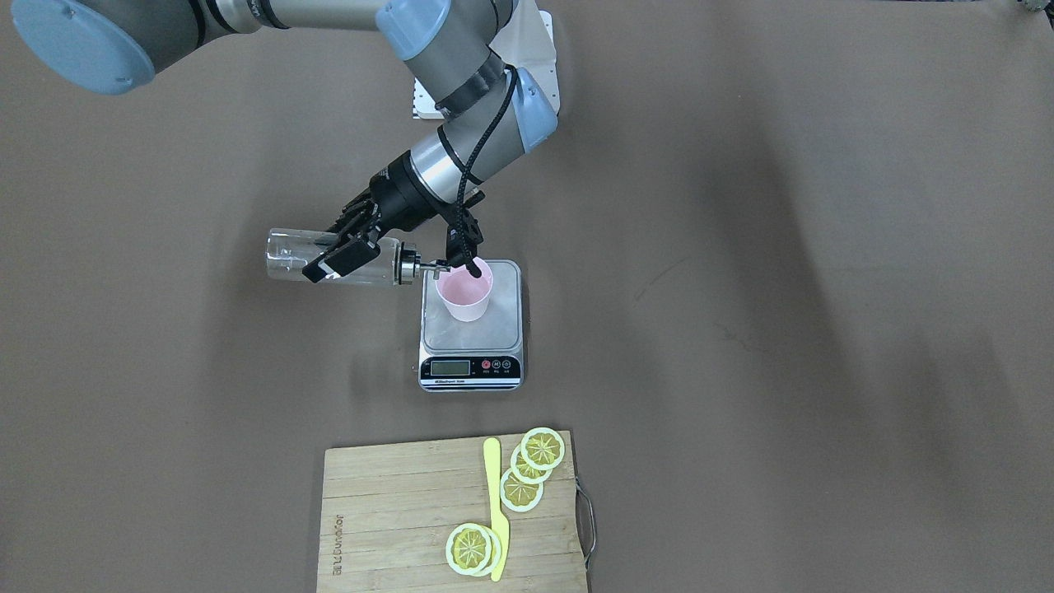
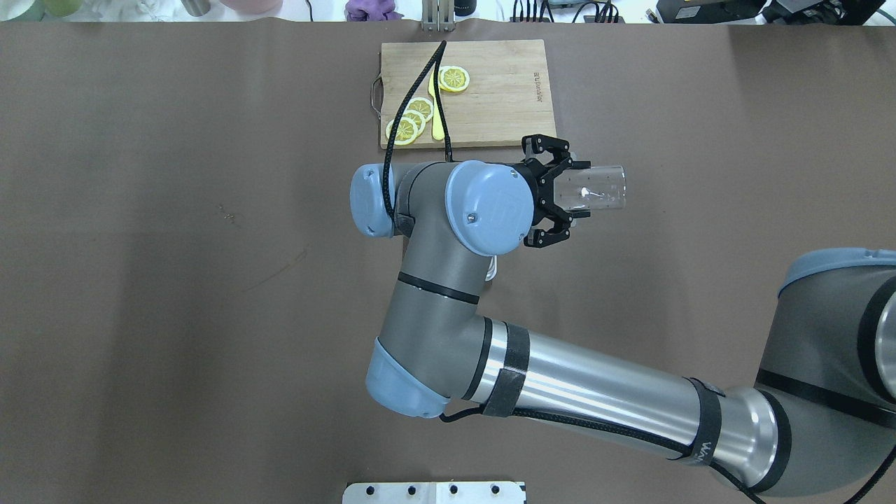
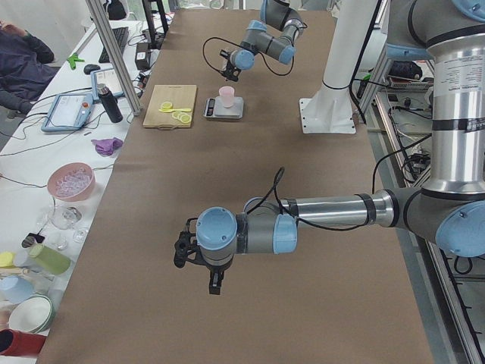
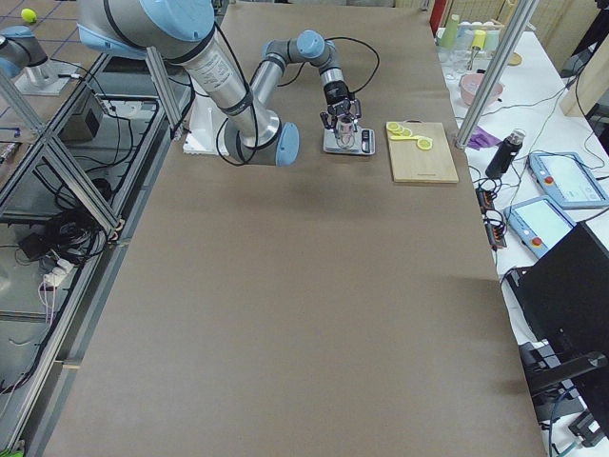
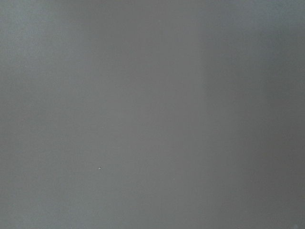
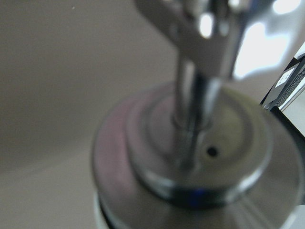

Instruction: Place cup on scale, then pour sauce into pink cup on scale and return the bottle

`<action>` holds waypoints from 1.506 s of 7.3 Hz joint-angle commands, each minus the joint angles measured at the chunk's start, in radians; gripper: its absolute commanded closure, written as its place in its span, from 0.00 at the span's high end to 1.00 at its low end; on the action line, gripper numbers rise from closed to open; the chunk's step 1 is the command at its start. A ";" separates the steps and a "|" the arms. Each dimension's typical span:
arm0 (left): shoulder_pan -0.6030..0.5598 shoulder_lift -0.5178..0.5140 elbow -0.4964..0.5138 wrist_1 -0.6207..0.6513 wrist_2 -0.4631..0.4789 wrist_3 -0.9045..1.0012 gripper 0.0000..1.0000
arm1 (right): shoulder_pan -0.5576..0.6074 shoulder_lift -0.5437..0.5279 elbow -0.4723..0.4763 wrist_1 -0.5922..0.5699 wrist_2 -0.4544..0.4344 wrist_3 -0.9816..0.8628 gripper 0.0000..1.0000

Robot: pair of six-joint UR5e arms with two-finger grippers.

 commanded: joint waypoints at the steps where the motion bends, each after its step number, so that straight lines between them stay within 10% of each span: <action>1: 0.000 0.000 0.001 0.000 -0.001 0.000 0.98 | -0.006 0.016 0.000 -0.055 -0.011 0.005 0.00; 11: 0.000 0.009 -0.002 0.000 -0.001 0.000 0.98 | -0.004 0.018 0.000 -0.106 -0.031 0.008 0.00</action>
